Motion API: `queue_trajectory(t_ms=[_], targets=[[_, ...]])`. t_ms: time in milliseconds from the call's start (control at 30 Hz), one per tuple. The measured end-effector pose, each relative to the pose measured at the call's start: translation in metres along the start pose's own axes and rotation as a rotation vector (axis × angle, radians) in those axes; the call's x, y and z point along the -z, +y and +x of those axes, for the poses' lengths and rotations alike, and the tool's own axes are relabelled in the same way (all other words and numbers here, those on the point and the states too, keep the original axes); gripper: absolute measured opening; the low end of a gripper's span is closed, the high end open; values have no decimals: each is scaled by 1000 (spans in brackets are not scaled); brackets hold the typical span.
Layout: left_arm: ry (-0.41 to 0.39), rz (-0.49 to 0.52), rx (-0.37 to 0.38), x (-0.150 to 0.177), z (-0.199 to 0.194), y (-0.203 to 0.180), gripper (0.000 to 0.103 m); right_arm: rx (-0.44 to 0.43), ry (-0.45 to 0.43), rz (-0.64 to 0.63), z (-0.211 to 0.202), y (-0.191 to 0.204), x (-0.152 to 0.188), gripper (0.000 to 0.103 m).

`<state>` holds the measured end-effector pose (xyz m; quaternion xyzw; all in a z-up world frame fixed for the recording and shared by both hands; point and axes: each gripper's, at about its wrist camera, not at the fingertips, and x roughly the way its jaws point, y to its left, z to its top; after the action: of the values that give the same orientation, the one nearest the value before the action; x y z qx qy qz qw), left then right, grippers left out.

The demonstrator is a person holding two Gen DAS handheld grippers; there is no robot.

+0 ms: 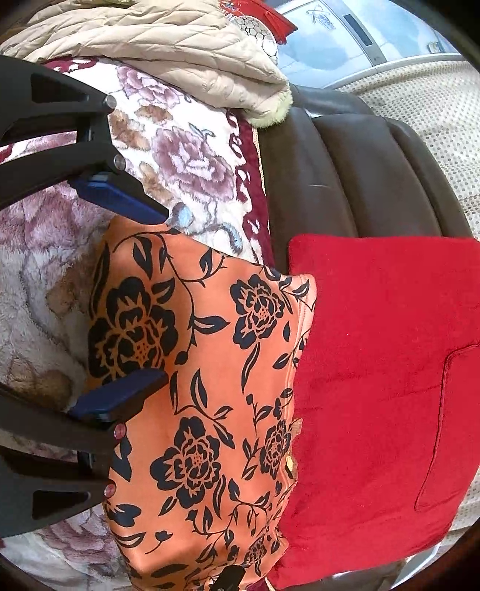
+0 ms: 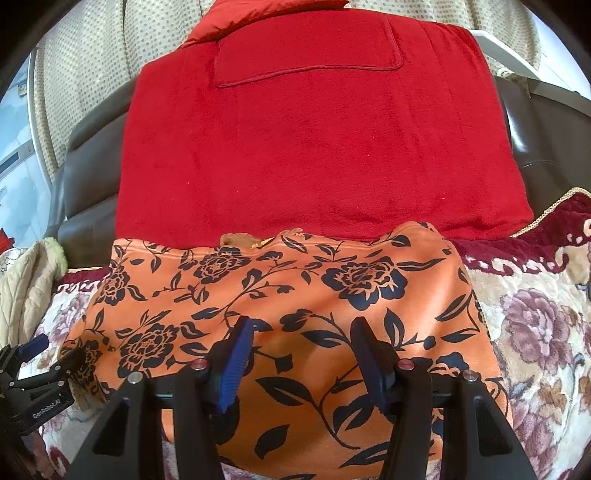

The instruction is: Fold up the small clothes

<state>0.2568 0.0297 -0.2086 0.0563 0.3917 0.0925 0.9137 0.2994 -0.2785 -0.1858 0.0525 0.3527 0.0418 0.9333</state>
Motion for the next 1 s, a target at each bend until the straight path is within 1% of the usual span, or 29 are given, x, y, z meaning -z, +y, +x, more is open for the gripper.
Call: queue_trajectory(t_ms=[500,567,600,633,667,700,733,800,867,933,1000], targets=[[-10,-10,-10,-1,-2,0,81,4,1,11,-3,-7,0,59],[-2,-7,-11,0,0,0,81,6,18,12,0,-8,1,59],[15,-4,-5,1,5,0,81,7,45,11,5,-10,2,59],[54,-4,6,3,14,-1,81,1,90,12,13,-11,4,59],[91,-11,19,5,23,1,81,-12,135,24,20,-15,7,59],[114,-25,35,6,29,3,81,-41,171,61,28,-22,11,59],[124,-47,55,6,31,7,81,-65,170,91,28,-28,12,60],[118,-74,71,5,27,13,81,-106,172,140,23,-39,10,60],[103,-109,84,5,20,21,81,-164,138,218,10,-56,10,60],[92,-150,86,7,13,30,81,-210,122,267,-2,-70,12,60],[103,-205,107,11,7,40,81,-250,121,308,-10,-82,14,65]])
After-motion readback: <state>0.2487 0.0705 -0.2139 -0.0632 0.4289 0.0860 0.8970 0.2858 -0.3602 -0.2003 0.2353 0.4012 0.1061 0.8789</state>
